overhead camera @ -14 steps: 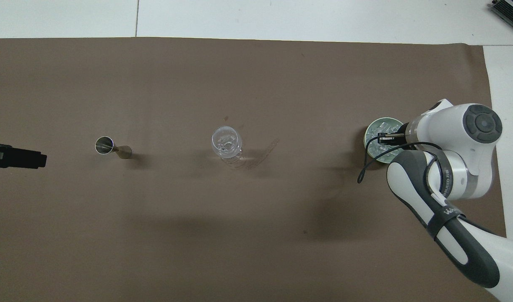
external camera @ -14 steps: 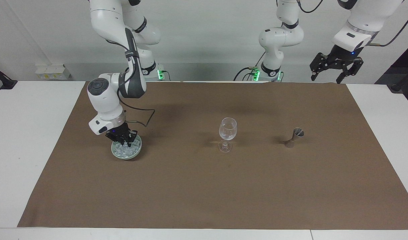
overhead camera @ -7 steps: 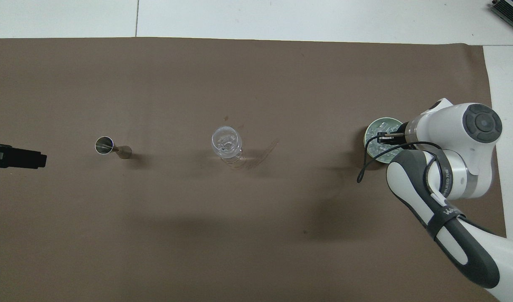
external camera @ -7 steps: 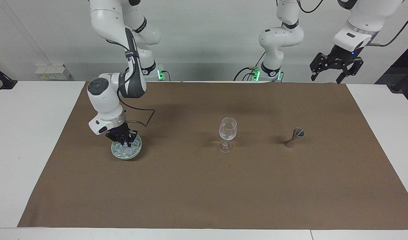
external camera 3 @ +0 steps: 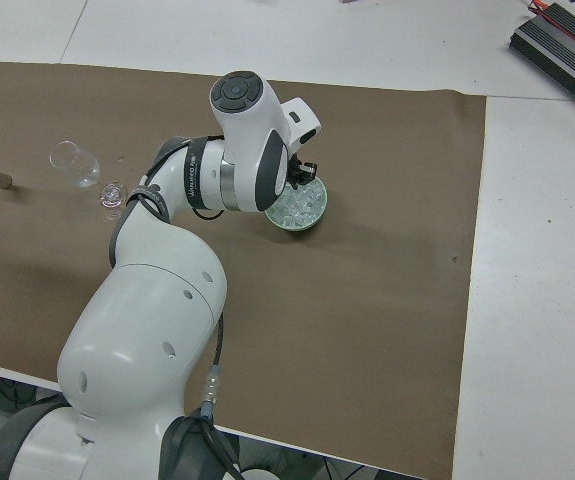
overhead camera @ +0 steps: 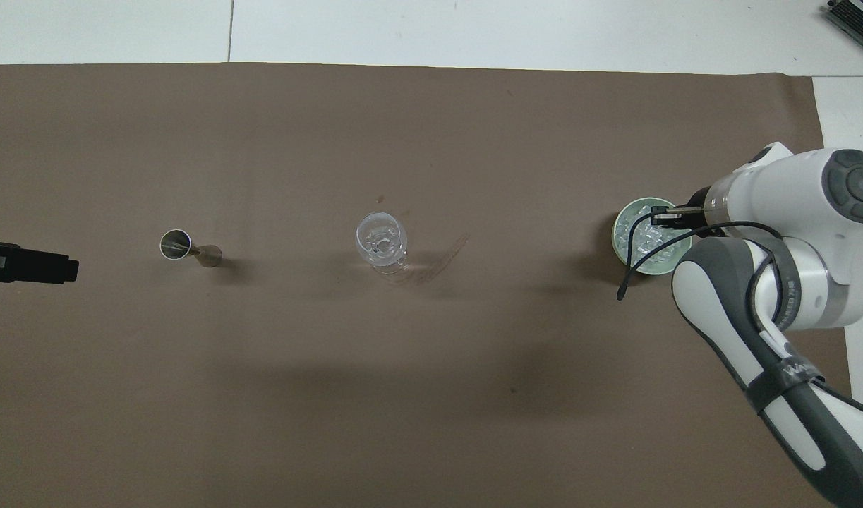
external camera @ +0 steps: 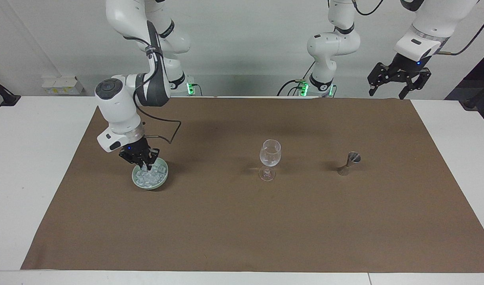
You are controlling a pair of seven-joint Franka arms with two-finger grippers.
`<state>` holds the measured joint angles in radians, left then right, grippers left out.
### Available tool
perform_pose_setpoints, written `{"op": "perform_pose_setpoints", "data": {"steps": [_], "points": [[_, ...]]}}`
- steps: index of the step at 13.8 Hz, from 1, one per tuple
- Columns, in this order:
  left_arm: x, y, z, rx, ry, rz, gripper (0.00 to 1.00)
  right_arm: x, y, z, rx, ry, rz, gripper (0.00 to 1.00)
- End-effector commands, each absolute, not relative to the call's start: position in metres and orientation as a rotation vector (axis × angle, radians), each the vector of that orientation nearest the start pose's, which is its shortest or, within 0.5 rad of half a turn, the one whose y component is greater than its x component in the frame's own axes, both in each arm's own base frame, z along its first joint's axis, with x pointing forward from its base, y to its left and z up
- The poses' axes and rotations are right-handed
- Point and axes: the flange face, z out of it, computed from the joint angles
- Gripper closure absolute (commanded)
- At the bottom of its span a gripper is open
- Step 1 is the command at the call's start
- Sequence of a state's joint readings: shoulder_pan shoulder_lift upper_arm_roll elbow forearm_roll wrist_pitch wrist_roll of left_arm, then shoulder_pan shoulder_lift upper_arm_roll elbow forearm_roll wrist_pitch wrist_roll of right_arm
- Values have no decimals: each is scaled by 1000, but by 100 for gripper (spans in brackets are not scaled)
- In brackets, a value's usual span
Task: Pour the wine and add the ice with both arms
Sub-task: 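Lift the ice with the right gripper and carry it toward the glass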
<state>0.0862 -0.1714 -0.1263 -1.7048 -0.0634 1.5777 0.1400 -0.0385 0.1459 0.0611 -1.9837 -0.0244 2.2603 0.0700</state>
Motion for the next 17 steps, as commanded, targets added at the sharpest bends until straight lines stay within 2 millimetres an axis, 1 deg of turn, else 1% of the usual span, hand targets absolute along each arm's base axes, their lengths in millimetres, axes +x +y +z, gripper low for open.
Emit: {"op": "perform_pose_setpoints", "data": {"steps": [1,4,6,7,11,12,14,15,16,17], "points": [[498,-31,659,-3174,291,-85,0,606,12,440,-3148,7,-219,100],[498,-31,659,-3174,291,-85,0,615,19,472,-3137,2,-225,100],[498,-31,659,-3174,291,-85,0,623,25,502,-3127,6,-265,100],[498,-31,659,-3174,291,-85,0,624,30,513,-3124,-2,-277,100],[498,-31,659,-3174,291,-85,0,625,36,553,-3116,51,-283,100],[498,-31,659,-3174,291,-85,0,624,41,554,-3112,83,-268,100],[498,-31,659,-3174,291,-85,0,621,71,556,-3090,119,-265,100],[498,-31,659,-3174,291,-85,0,619,86,562,-3079,141,-259,100],[498,-31,659,-3174,291,-85,0,618,103,565,-3075,154,-232,100],[498,-31,659,-3174,291,-85,0,615,124,570,-3065,144,-220,100]]}}
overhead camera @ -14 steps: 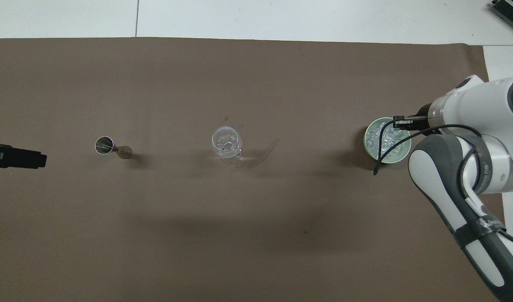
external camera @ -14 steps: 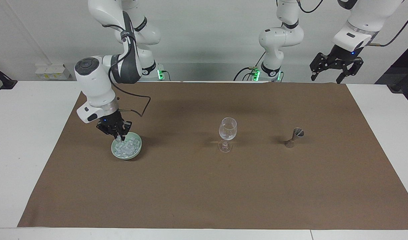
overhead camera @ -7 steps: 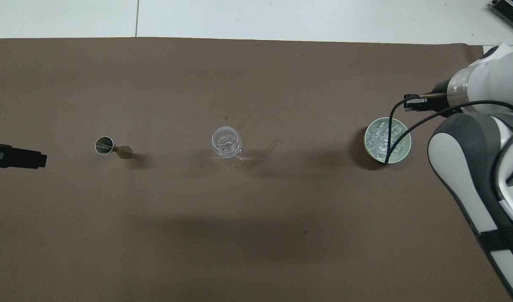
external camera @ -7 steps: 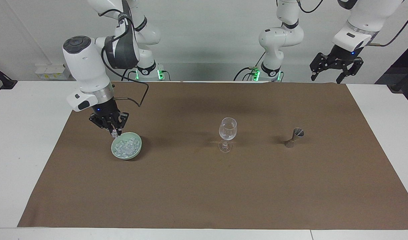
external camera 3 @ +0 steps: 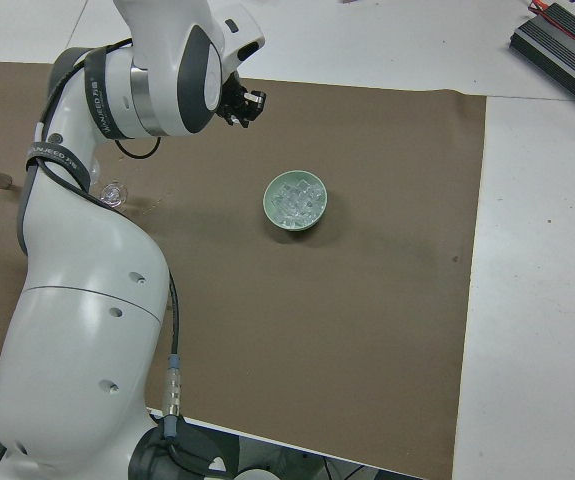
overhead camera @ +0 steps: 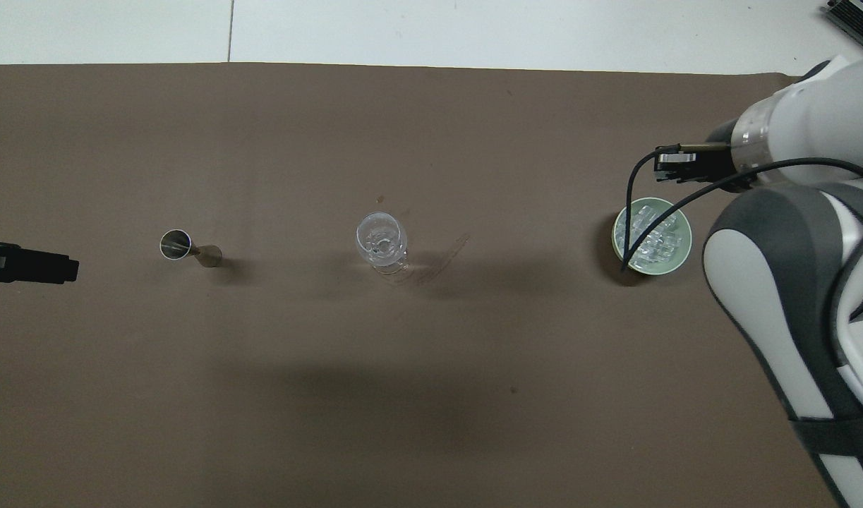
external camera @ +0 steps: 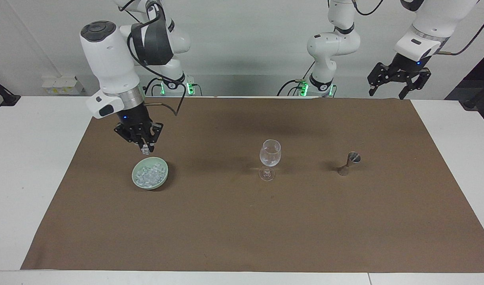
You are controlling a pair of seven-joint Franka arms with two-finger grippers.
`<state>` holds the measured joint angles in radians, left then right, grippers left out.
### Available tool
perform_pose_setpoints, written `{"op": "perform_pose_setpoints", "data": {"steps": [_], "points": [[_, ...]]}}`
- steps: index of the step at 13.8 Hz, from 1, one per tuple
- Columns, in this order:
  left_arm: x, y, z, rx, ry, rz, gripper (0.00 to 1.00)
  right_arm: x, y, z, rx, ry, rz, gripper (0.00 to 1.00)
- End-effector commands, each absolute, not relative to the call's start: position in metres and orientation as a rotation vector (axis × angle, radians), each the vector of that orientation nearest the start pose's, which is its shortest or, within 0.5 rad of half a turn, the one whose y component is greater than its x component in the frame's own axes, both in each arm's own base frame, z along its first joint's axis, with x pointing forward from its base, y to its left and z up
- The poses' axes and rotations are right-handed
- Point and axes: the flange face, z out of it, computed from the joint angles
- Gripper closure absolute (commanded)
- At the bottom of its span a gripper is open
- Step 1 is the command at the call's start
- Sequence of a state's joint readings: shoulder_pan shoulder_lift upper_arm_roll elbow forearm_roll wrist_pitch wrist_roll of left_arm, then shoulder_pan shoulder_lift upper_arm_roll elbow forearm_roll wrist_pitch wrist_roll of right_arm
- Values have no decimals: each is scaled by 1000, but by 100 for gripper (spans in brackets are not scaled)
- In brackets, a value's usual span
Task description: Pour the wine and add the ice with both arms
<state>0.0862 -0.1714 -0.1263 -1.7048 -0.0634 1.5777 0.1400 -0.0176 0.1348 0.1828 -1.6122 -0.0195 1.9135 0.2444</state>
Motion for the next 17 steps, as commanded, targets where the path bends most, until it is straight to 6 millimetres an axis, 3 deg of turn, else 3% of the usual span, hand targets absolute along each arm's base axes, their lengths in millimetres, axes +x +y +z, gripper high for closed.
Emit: {"op": "perform_pose_setpoints", "data": {"steps": [1,9,12,14,17], "points": [[498,-31,659,-3174,291,-85,0,612,148,573,-3049,164,-216,100],[498,-31,659,-3174,291,-85,0,579,293,599,-2881,285,-196,100],[498,-31,659,-3174,291,-85,0,578,334,583,-2834,301,-181,100],[498,-31,659,-3174,291,-85,0,580,348,573,-2815,328,-178,100],[498,-31,659,-3174,291,-85,0,568,386,555,-2787,307,-138,100]]}}
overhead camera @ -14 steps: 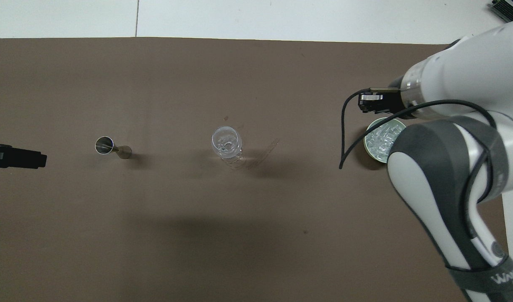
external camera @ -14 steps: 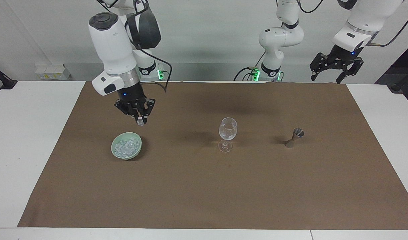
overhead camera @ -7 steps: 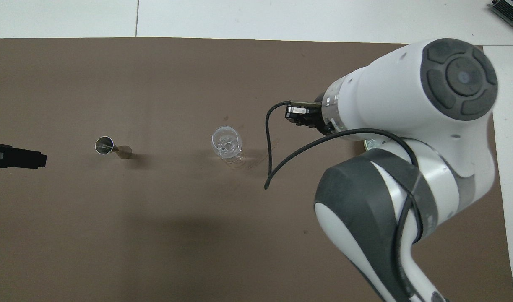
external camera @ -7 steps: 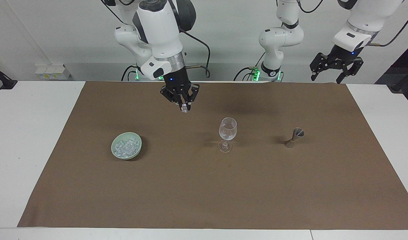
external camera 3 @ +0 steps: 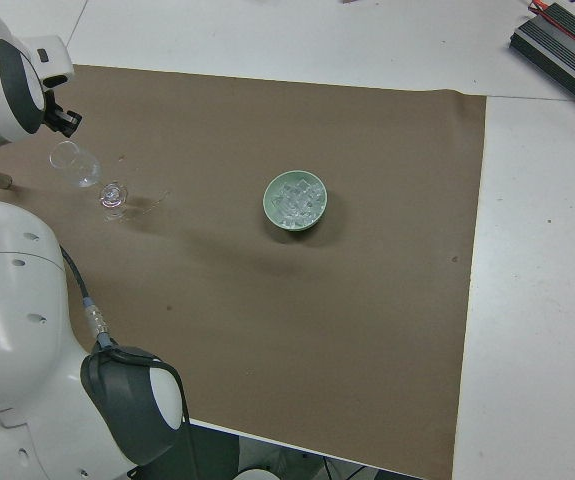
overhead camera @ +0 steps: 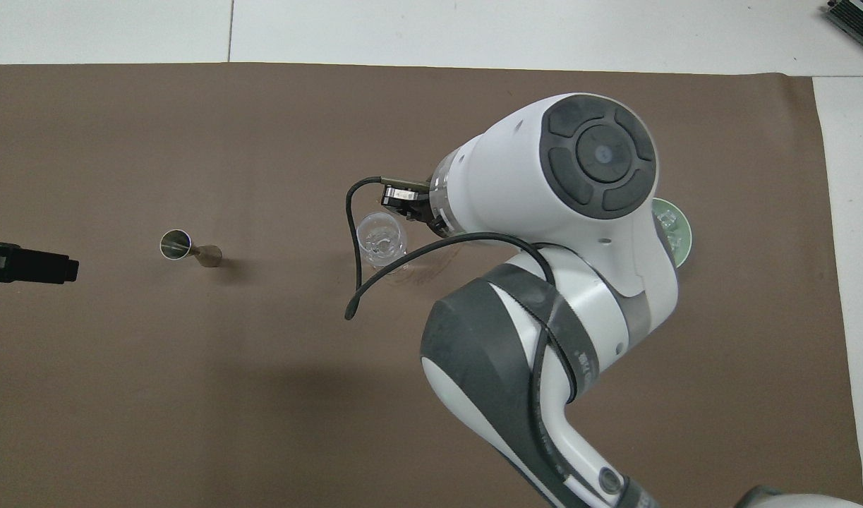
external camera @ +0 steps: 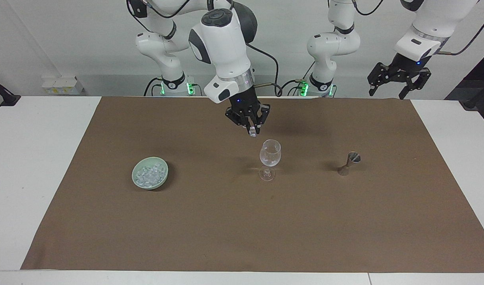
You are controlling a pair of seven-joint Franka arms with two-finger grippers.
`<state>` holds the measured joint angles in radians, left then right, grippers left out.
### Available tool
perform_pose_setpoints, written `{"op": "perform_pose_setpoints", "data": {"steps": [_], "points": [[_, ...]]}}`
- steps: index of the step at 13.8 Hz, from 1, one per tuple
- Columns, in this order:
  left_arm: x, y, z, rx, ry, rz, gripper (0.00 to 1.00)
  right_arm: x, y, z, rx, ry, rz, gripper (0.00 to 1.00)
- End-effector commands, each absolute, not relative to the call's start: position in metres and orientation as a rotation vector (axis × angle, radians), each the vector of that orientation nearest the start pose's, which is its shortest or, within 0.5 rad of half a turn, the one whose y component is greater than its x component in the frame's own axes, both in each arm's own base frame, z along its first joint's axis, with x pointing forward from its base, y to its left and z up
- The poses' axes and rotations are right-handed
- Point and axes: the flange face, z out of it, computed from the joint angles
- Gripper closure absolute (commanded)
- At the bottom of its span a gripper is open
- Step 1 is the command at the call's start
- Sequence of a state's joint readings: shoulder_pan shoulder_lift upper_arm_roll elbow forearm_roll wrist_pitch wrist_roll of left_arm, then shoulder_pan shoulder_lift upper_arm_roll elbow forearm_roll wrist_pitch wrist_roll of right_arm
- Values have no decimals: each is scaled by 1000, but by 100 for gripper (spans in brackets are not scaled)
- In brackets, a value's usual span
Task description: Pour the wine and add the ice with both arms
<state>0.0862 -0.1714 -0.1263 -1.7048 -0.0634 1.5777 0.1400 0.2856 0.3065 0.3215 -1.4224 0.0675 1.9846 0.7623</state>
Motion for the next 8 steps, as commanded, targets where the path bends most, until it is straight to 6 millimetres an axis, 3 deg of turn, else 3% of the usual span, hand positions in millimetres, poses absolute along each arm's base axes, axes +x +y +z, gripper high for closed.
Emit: {"op": "perform_pose_setpoints", "data": {"steps": [1,3,5,8], "points": [[498,-31,659,-3174,291,-85,0,567,397,546,-2763,322,-129,100],[498,-31,659,-3174,291,-85,0,562,405,541,-2762,311,-117,100],[498,-31,659,-3174,291,-85,0,560,411,520,-2780,326,-106,100],[498,-31,659,-3174,291,-85,0,566,410,506,-2785,343,-98,100]]}}
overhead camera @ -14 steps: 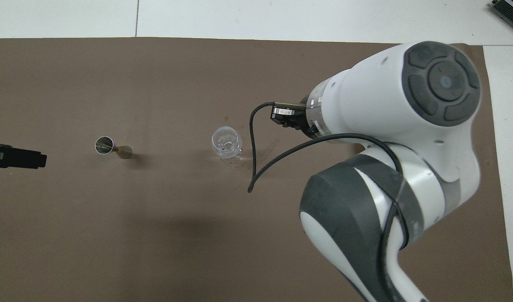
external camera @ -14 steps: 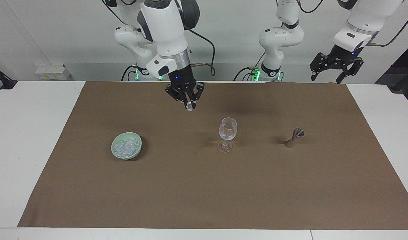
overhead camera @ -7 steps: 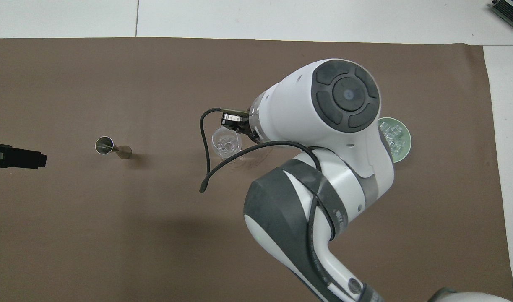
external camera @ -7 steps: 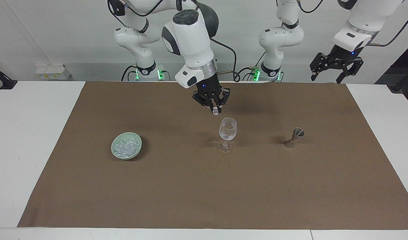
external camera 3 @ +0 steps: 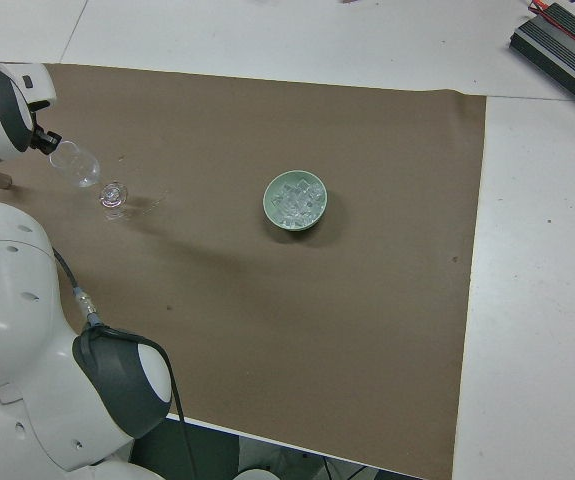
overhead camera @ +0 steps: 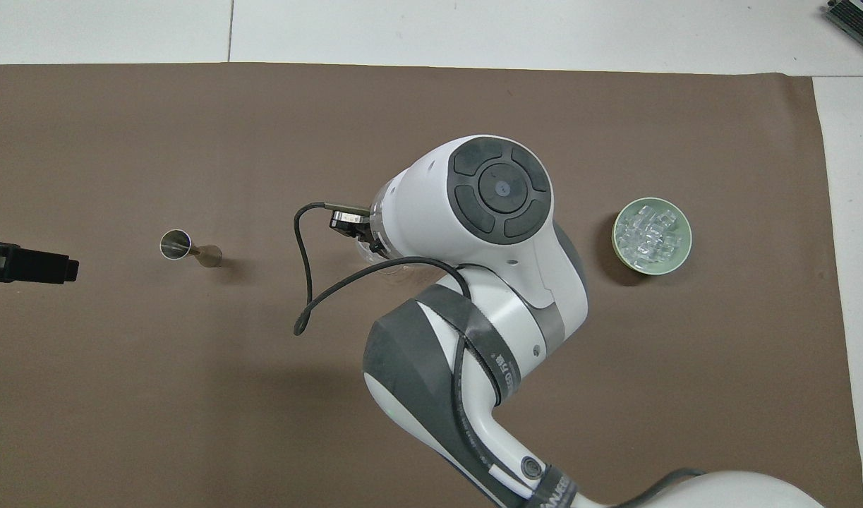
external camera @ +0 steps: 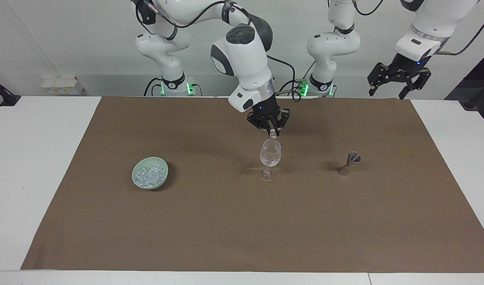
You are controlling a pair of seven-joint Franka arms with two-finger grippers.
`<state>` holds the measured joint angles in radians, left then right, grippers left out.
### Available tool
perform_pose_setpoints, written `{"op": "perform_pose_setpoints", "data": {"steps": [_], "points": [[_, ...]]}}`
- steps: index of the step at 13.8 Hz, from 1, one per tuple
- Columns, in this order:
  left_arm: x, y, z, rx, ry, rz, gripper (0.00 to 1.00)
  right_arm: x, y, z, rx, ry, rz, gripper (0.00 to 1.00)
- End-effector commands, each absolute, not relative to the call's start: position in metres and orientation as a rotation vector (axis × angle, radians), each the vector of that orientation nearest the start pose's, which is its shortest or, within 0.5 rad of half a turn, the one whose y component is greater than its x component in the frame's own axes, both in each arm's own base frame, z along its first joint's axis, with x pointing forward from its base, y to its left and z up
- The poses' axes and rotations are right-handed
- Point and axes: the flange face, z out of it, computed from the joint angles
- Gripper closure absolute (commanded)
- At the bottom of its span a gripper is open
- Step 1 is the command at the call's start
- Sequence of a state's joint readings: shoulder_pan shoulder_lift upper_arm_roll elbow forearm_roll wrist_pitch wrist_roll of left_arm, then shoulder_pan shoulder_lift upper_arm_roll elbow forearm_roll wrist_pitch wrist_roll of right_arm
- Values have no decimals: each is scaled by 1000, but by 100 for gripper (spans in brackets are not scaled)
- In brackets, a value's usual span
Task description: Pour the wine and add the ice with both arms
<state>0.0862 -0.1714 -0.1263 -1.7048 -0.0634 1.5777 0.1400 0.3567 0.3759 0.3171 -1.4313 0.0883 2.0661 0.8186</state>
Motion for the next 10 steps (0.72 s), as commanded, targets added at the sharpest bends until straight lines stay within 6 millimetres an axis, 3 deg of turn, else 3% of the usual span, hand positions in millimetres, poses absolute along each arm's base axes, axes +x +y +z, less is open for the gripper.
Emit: {"op": "perform_pose_setpoints", "data": {"steps": [1,5,9,10], "points": [[498,-31,659,-3174,291,-85,0,568,409,503,-2788,347,-97,100],[498,-31,659,-3174,291,-85,0,574,411,482,-2802,352,-125,100],[498,-31,659,-3174,291,-85,0,574,412,483,-2792,354,-127,99],[498,-31,659,-3174,291,-85,0,574,412,483,-2793,355,-128,88]]}}
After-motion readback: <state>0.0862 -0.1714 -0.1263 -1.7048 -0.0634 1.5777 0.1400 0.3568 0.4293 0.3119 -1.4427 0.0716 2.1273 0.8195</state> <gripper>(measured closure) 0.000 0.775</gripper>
